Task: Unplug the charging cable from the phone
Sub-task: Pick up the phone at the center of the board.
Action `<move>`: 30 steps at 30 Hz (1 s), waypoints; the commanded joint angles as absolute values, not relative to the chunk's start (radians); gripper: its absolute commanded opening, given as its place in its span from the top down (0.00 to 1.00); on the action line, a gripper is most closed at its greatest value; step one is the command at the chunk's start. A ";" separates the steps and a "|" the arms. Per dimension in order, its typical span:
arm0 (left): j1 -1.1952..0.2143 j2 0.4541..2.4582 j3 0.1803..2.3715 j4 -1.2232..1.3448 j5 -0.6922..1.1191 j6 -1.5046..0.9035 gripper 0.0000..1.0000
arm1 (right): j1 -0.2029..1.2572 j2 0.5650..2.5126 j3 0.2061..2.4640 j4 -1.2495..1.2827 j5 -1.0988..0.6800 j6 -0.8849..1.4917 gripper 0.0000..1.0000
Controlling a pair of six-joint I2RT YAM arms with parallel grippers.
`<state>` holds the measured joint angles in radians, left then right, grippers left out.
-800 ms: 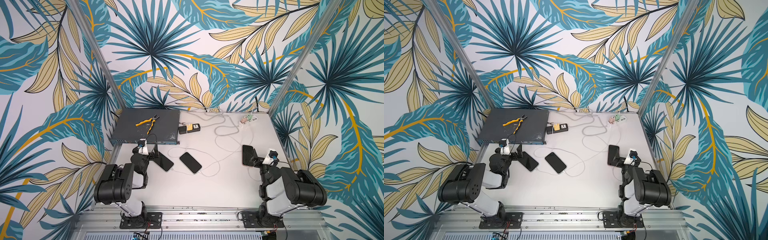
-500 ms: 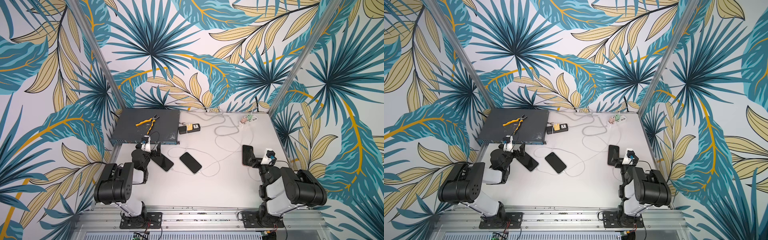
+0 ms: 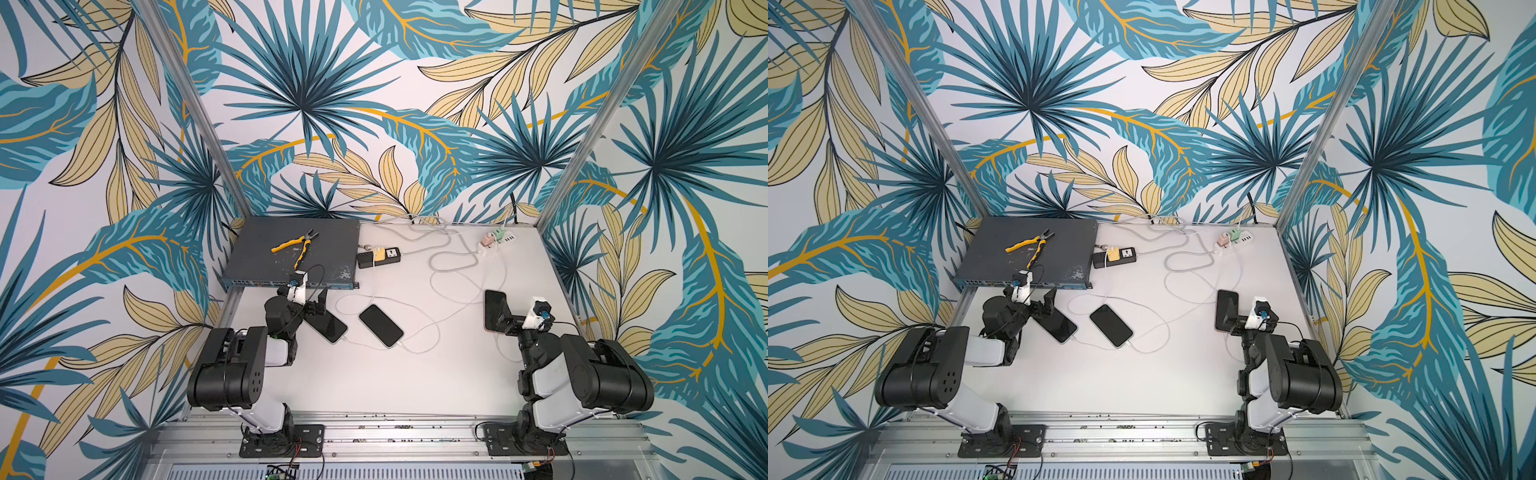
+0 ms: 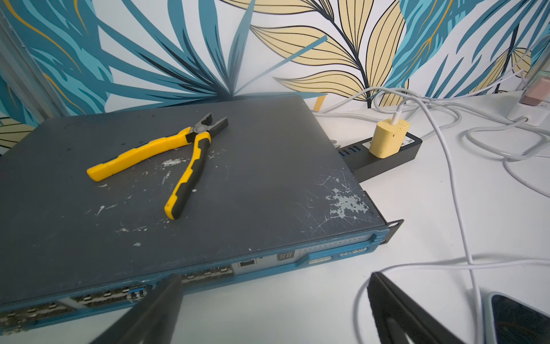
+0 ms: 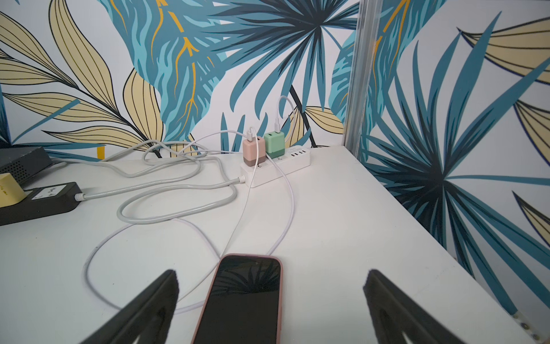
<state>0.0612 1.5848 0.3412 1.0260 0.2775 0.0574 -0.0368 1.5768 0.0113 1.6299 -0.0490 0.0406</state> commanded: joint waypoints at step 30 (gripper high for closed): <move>0.075 1.409 0.526 0.579 0.346 0.066 0.00 | -0.026 1.192 0.654 -0.109 0.012 0.275 0.00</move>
<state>0.0666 1.4315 0.4709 0.7109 0.3176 0.0608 -0.0345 1.1606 0.6144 0.1543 -0.0166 0.2031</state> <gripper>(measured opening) 0.999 0.994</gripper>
